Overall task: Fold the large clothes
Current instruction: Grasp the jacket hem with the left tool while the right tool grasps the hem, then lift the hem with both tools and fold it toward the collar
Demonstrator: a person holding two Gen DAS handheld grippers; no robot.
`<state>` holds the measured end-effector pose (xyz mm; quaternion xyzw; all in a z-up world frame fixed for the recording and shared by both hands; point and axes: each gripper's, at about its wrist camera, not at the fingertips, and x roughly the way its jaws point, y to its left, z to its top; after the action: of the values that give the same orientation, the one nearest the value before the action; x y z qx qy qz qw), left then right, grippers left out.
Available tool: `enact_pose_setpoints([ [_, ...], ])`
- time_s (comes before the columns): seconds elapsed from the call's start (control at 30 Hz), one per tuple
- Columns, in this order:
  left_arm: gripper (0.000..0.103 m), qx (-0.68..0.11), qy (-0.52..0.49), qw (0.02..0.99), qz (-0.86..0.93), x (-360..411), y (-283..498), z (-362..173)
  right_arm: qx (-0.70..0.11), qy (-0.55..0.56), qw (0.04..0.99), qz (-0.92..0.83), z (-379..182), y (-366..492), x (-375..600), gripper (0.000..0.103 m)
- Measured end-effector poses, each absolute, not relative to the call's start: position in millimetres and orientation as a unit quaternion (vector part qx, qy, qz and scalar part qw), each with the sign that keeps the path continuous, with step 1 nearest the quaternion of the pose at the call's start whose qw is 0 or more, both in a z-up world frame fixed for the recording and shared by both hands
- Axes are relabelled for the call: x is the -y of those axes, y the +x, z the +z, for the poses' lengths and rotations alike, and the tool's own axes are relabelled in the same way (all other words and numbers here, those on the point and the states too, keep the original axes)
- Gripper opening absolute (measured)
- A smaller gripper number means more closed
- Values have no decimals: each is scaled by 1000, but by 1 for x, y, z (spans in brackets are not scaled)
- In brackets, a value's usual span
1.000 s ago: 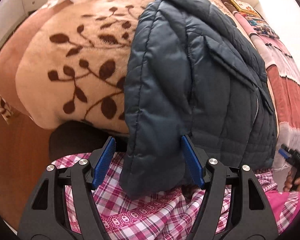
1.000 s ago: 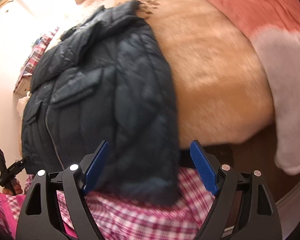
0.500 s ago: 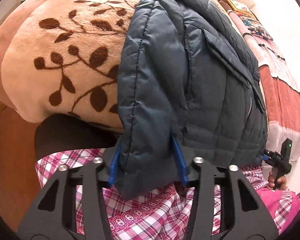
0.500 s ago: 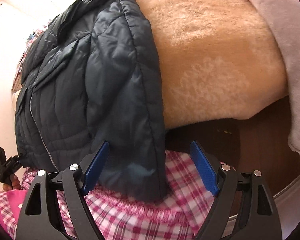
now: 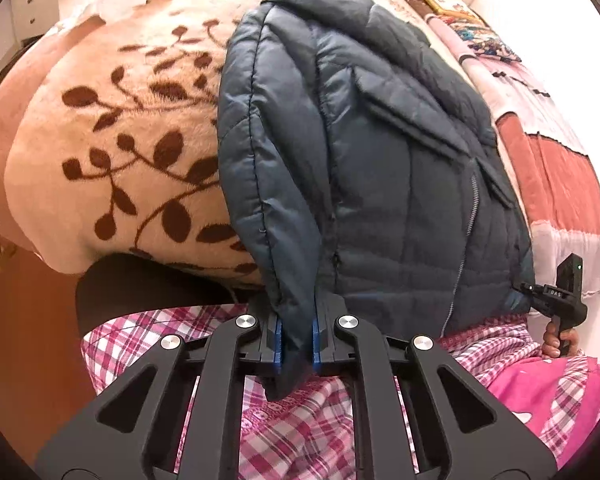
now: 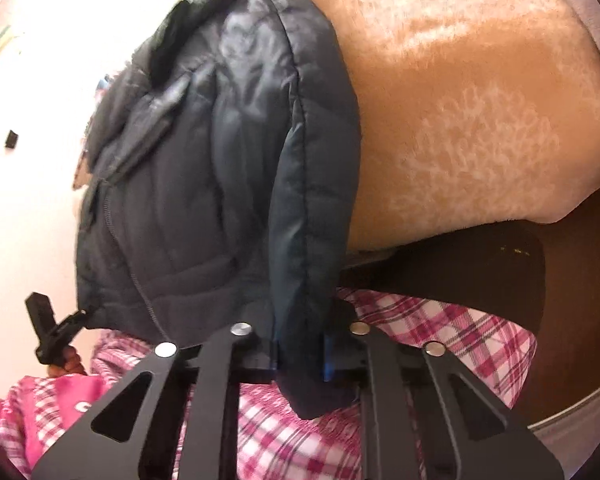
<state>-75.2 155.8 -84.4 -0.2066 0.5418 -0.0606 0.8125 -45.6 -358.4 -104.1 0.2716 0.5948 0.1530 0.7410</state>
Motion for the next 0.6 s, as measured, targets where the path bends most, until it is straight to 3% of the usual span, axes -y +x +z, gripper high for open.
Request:
enact_pose_setpoints([
  [0.6,9,-381,-213,895,-93,-173,-117,38,-437,361,805,175,0,-84,400,13],
])
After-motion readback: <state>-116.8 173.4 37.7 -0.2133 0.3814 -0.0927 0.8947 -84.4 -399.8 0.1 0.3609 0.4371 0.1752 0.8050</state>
